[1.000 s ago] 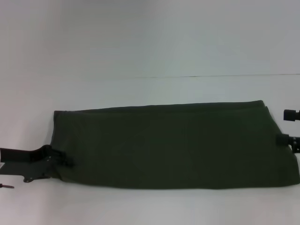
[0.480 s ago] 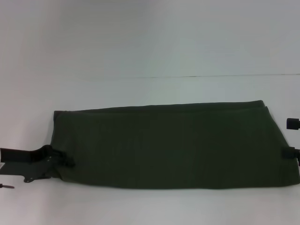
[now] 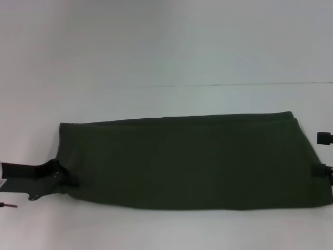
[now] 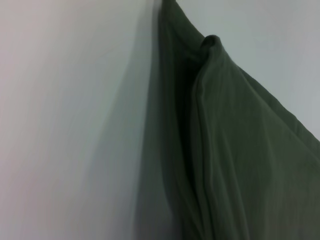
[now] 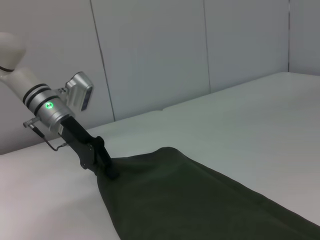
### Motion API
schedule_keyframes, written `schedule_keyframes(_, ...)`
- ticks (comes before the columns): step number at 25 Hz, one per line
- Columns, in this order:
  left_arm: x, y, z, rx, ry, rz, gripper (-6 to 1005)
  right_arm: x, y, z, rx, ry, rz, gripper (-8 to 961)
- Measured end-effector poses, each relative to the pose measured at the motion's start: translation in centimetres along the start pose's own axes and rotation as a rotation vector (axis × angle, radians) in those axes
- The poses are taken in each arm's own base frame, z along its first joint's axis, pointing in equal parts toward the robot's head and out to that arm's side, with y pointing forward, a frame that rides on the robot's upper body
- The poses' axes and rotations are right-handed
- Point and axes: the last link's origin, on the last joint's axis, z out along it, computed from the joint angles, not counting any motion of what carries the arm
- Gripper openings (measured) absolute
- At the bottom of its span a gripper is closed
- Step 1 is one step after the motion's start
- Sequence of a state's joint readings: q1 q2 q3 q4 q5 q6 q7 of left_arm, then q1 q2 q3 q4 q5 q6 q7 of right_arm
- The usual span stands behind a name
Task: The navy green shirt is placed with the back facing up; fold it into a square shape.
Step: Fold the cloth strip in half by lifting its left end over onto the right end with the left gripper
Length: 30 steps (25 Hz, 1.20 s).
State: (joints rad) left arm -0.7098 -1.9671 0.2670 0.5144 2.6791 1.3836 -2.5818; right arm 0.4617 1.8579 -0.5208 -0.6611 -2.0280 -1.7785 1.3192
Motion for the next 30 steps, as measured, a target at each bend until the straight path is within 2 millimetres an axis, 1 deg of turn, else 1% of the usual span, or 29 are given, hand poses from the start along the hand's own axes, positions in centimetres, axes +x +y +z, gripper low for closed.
schedule_keyframes(7,0.0,0.0,0.0,0.005,-0.004,0.009,40,0.1,0.0,0.2,0.000,0.004,0.001,931)
schedule_keyframes(9,0.1,0.0,-0.1,0.013,-0.008,0.017,27,0.1,0.0,0.2,0.002,0.005,0.001,931)
schedule_keyframes(12,0.4,-0.5,-0.8,0.035,0.016,0.023,21,0.1,-0.1,0.3,0.006,0.006,0.001,931)
schedule_keyframes(16,0.8,-1.8,-3.2,0.072,0.056,0.024,21,0.1,-0.1,0.4,0.004,0.008,0.007,931)
schedule_keyframes(20,1.4,-3.5,-7.5,0.114,0.124,0.032,22,0.1,-0.2,0.7,-0.001,0.013,0.013,931)
schedule_keyframes(24,1.4,-5.1,-11.1,0.182,0.152,0.052,22,0.3,-0.3,1.1,0.012,0.015,0.021,931)
schedule_keyframes(27,1.2,-6.1,-12.8,0.227,0.173,0.070,22,0.4,-0.4,1.2,0.020,0.016,0.032,931)
schedule_keyframes(28,1.1,-6.2,-13.0,0.221,0.183,0.085,22,0.5,-0.4,1.3,0.024,0.017,0.036,931)
schedule_keyframes(30,1.3,-5.8,-13.0,0.184,0.194,0.123,22,0.7,-0.6,1.4,0.037,0.018,0.044,931)
